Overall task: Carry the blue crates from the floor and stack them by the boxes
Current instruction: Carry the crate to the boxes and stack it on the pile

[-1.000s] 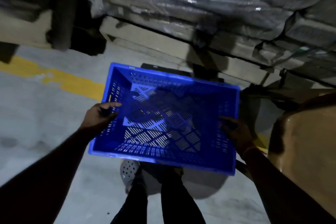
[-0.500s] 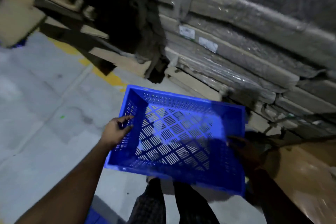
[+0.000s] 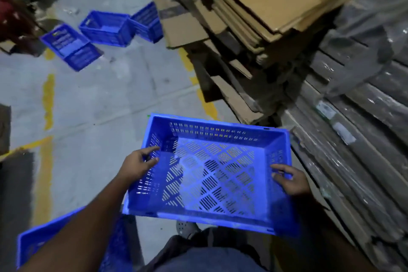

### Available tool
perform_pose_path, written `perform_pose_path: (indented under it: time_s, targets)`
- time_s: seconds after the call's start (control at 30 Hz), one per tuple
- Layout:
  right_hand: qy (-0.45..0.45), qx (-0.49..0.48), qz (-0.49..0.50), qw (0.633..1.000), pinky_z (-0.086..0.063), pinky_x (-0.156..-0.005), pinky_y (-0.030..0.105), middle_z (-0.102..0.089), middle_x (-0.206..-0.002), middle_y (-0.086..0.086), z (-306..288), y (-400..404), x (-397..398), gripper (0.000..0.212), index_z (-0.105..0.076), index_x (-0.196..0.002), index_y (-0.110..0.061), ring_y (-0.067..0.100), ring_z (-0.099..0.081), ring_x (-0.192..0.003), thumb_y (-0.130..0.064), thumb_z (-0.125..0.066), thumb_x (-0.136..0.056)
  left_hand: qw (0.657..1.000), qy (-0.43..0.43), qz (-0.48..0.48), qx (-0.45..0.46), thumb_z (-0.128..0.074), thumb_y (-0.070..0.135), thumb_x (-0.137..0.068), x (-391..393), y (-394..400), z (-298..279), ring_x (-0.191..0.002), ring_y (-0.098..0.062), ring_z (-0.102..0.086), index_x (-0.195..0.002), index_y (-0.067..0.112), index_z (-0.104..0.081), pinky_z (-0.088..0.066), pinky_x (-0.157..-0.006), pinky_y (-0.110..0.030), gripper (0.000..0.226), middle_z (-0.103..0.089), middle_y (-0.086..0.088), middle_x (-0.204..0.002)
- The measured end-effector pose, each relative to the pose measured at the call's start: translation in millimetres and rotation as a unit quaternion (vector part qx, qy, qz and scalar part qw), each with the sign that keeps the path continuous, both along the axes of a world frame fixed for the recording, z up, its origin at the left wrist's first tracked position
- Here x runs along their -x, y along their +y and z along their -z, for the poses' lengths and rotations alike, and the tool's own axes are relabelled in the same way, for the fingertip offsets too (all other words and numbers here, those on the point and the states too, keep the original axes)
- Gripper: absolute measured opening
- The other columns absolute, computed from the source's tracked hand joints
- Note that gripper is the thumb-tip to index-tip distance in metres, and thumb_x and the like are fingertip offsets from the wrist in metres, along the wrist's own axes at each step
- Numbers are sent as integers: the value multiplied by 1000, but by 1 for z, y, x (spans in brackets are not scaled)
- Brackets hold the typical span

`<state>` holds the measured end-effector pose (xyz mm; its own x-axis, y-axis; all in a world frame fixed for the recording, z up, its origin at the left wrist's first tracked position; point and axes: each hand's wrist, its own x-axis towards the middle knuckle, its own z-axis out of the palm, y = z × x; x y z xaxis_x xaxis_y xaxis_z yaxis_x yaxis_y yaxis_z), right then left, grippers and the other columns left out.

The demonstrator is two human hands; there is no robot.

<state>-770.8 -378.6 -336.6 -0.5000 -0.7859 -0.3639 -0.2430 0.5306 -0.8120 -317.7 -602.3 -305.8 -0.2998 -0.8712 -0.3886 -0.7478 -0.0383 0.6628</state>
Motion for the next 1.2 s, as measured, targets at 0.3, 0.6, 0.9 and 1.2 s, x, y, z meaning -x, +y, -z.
perform_pose_path:
  time_s: [0.3,0.6,0.9,1.2]
  targets:
    - [-4,44,-143,989,-45,-52,14,-68,-85,7,-37,-149,-94,22,-75,-99,-10,-1,-54,-57,4,-70,-82,973,16,-227,27,-74,27,-86,-128,27,-17,-63,-12,-55,-109,51,-67,-43,-64,-30,33,-69,-13,-83]
    - [47,50,-419,905,-50,-58,25,-70,-86,-4,-29,-280,-161,30,-76,-94,-35,3,-60,-55,-8,-74,-82,897,47,-436,49,-72,47,-74,-190,131,-5,-80,-9,-55,-100,69,-63,-47,-74,-32,35,-58,9,-90]
    - [25,67,-629,774,-47,-70,21,-70,-84,8,-49,-362,-252,24,-77,-94,-23,11,-59,-72,-4,-76,-78,759,-22,-649,49,-75,20,-87,-114,247,-37,-72,-14,-62,-121,33,-70,-50,-69,-32,36,-73,-6,-97]
    - [10,68,-745,663,-50,-80,22,-75,-93,-6,-61,-349,-332,26,-75,-87,-32,16,-67,-86,-8,-77,-77,618,-39,-784,46,-77,34,-84,-31,344,-34,-89,-21,-70,-123,36,-69,-55,-80,-41,40,-74,-4,-103]
